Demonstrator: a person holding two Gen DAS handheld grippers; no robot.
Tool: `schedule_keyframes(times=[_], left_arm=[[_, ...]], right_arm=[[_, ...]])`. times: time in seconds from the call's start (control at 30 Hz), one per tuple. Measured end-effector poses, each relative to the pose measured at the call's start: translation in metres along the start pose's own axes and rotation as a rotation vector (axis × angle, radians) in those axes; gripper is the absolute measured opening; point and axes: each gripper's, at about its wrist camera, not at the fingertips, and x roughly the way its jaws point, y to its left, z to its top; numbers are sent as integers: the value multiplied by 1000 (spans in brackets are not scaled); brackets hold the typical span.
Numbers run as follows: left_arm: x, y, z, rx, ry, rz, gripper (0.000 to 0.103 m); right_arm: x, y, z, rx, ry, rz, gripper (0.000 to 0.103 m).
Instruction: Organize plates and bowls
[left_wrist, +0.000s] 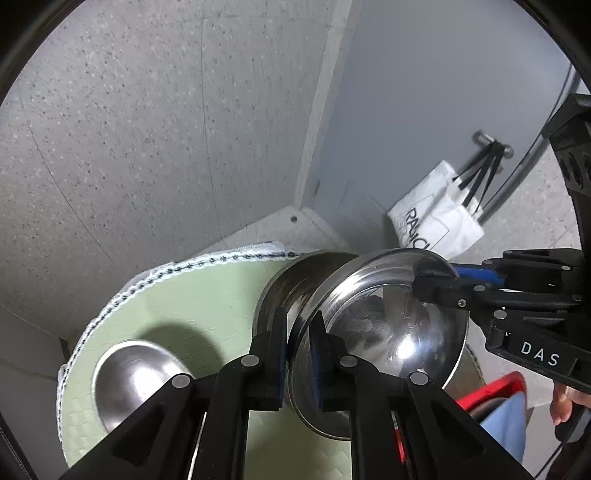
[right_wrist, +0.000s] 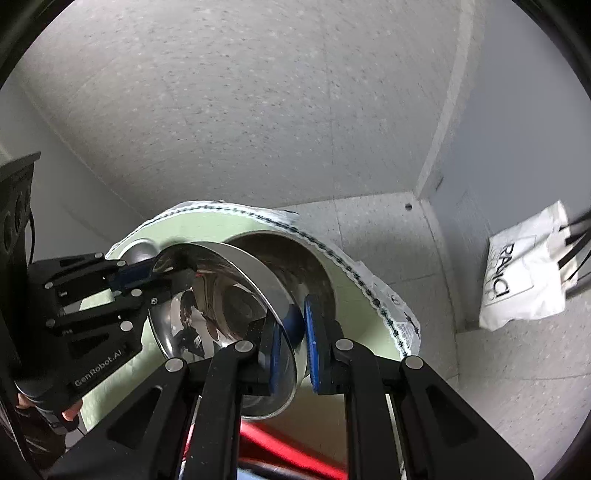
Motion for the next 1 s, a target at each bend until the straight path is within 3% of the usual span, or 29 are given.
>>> schedule_keyframes(times=[0.33,0.53,0.73,0.8,0.87,1.0], left_arm=[[42,-3,23,-14,46,25,9],[58,-4,21,-30,61,26,18],[48,-2,13,-21,46,-9,38],[35,1,9,-26,22,-28,57],[19,1,6,-29,-32,-12,71],[-4,13,0,-44,-70,-28,73]], right_arm=[[29,-12,2,29,19,28,11],[41,-15,-2,49,26,21,11],[43,-17,-4,70,18,25,12],[39,-17,-6,74,10,14,15],[33,-15,-8,76,-9,2,39],[14,-7,-10,77,-53,-5,44]])
